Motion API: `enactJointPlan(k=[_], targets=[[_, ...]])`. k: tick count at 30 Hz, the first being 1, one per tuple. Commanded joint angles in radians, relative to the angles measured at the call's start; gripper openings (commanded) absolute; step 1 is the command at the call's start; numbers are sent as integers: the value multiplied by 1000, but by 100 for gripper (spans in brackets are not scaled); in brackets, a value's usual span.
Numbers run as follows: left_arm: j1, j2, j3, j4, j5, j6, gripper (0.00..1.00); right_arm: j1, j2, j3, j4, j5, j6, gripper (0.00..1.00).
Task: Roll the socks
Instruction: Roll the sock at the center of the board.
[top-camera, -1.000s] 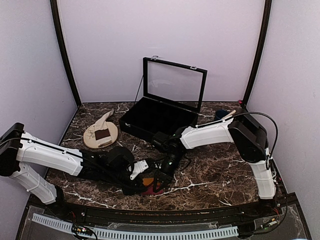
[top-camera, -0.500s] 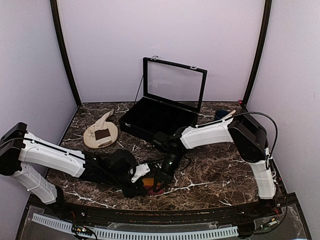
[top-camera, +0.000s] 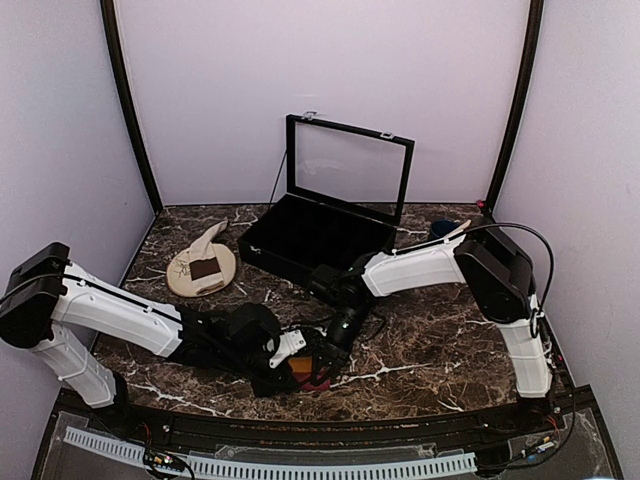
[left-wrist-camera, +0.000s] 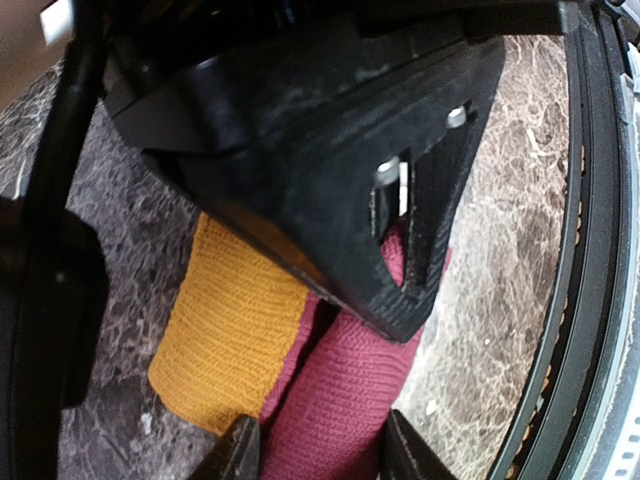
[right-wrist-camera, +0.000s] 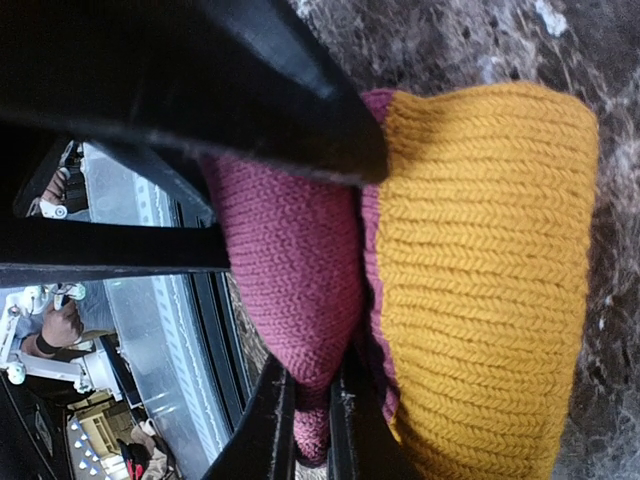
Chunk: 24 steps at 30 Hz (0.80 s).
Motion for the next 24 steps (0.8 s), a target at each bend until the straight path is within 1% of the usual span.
enactJointPlan(k=[1,7,9,10,13,17,19,20,24], targets=[[-8,49,18,-28,9,22,35,1,38,-21,-29,31,-10,0],[-11,55,28,-44,5,18,9,-8,33,-24,-21,34,-3,0],[-11,51,25,-47,7,14,2,-10,29,-30,-9,36,7,0],[-11,49,24,-48,8,11,0,-12,26,-34,-1,36,14,0],[-11,47,17,-50,15,-5,0,-17,17,-55,33,43,43,0],[-11,42,-1,-44,16,-32,0,-21,-4,-98,88,62,87,11],[-11,44,-5,-45,11,-50,0,-24,-28,-131,125,63,108,20],[-11,45,-8,-45,10,-61,0,-28,-37,-145,139,66,117,23],[-11,46,-18,-32,14,-98,0,-49,-81,-188,182,70,147,25]])
